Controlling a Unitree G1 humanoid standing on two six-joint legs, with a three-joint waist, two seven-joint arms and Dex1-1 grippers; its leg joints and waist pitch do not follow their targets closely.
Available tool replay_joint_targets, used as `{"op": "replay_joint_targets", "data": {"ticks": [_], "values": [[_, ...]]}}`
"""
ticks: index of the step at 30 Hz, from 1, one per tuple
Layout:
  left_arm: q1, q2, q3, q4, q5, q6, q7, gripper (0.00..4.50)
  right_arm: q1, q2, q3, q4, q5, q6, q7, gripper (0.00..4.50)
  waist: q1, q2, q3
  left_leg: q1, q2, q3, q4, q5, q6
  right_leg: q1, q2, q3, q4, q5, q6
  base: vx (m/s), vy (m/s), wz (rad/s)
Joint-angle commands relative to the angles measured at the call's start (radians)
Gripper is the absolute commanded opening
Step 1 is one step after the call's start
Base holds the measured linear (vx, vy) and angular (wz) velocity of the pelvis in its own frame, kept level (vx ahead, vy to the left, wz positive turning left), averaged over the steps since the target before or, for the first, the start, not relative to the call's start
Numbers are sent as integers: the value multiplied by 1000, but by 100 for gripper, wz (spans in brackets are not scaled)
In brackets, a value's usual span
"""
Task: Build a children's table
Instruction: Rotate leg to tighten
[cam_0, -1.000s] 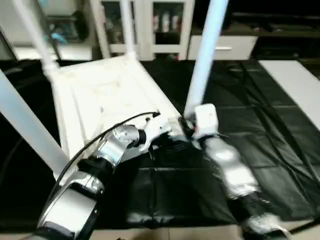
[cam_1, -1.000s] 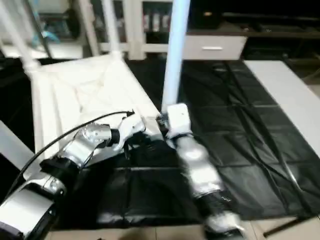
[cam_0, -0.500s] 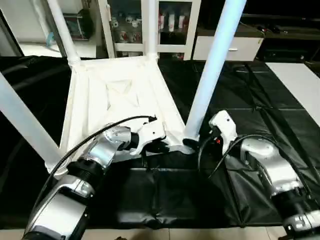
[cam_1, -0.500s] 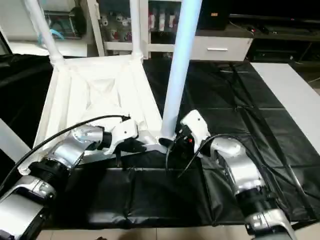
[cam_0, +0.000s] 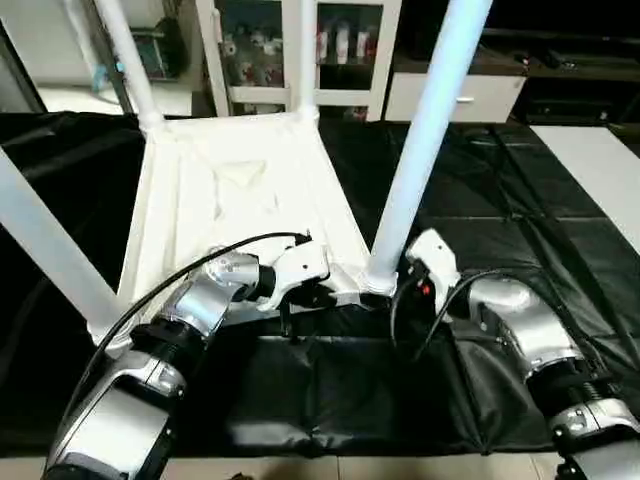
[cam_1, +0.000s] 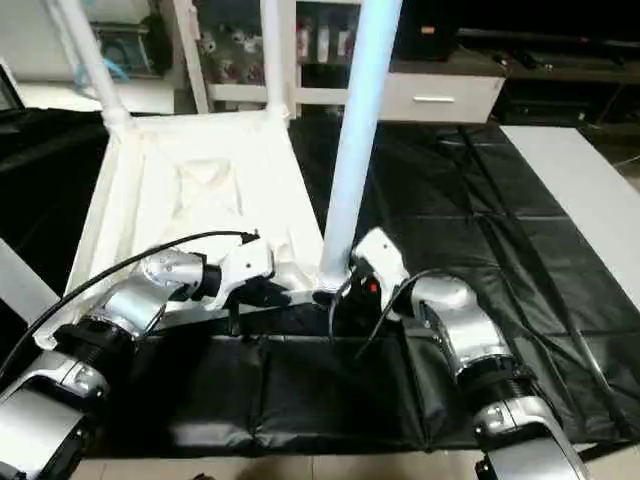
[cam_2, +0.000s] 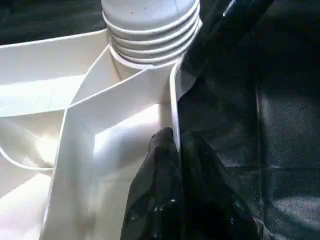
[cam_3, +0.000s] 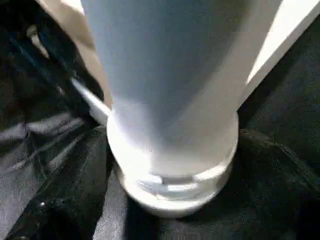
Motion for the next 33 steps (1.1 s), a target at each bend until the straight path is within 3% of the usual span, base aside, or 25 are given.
{"op": "replay_joint_targets", "data": {"ticks": [1, 7, 14, 21, 24, 25, 33], "values": [[33, 2, -53, 15, 30, 12, -27, 0, -19, -4, 4, 20, -13, -4, 0, 396, 0, -4, -59, 9, 32, 0, -58, -140, 76, 54, -43, 27, -44, -4, -311, 0, 0, 0], [37, 2, -54, 8, 32, 13, -25, 0, -41, 12, -32, 55, 7, -31, -17, 396, -2, -4, -58, 8, 32, 0, -59, -153, 72, 53, -44, 26, -46, -37, -308, 0, 0, 0], [42, 6, -55, 5, 32, 8, -34, 0, -19, 16, -67, -3, 64, -26, 61, 396, 1, -3, -60, 9, 33, 1, -56, -132, 87, 53, -42, 25, -42, 2, -313, 0, 0, 0], [42, 8, -56, 3, 34, 11, -35, 0, -34, 22, -77, 35, 49, -43, 54, 396, 1, -4, -59, 9, 33, 0, -57, -147, 77, 52, -44, 26, -45, -34, -310, 0, 0, 0], [42, 9, -55, 2, 34, 12, -36, 0, -49, 27, -68, 73, 30, -56, 46, 396, 0, 0, -59, 9, 32, 0, -58, -160, 65, 51, -44, 25, -46, -37, -312, 0, 0, 0], [41, 9, -55, 3, 34, 12, -36, 0, -50, 28, -69, 74, 30, -55, 45, 371, 0, -1, -59, 8, 32, 0, -58, -159, 66, 52, -44, 25, -45, -34, -311, 0, 0, 0], [35, 11, -55, 13, 37, 9, -37, 0, -62, 38, -70, 81, 31, -54, 50, 310, -2, 2, -58, 9, 33, -1, -60, -180, 58, 52, -43, 25, -46, -46, -308, 0, 0, 0]]}}
